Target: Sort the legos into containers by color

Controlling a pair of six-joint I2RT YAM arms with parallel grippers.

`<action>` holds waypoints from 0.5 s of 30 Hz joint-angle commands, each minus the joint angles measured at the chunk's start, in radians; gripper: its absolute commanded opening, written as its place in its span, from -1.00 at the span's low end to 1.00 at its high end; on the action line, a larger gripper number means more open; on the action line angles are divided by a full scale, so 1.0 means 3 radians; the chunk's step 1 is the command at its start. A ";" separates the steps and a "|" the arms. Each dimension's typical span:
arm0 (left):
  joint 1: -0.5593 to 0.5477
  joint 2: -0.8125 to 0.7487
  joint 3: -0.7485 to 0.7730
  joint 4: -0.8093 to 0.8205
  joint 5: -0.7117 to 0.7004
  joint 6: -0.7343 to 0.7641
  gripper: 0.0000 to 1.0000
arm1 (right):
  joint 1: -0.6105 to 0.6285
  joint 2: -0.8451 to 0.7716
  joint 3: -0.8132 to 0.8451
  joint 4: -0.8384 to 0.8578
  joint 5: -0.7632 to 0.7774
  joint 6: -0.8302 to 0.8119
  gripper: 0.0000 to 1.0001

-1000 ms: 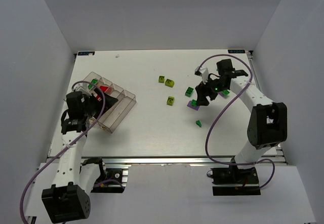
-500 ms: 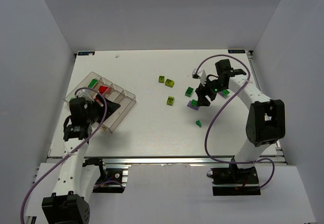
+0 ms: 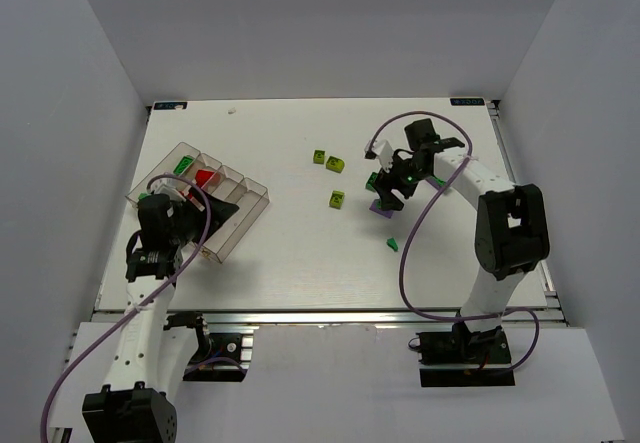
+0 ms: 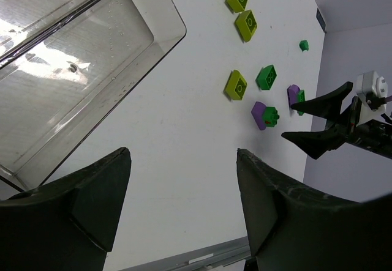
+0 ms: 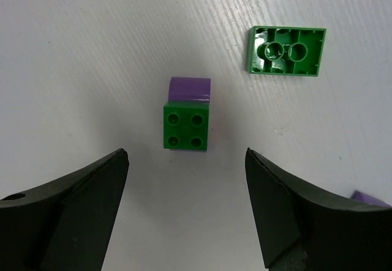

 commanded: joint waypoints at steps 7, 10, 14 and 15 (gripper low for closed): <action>-0.0009 -0.0007 -0.0039 0.0158 -0.0024 -0.0073 0.58 | 0.0001 -0.0289 -0.0116 0.0192 0.0116 0.0037 0.64; -0.0009 0.0055 -0.0008 0.0194 -0.0009 -0.0078 0.55 | 0.0006 -0.0253 -0.0070 0.0223 0.0136 0.0190 0.43; -0.0015 0.0096 0.0012 0.0209 -0.0024 -0.0078 0.56 | 0.0041 -0.0186 -0.0035 0.0233 0.0162 0.0191 0.43; -0.0009 0.0096 0.0017 0.0209 -0.0029 -0.0078 0.56 | 0.0047 -0.0171 -0.0014 0.0228 0.0187 0.0185 0.44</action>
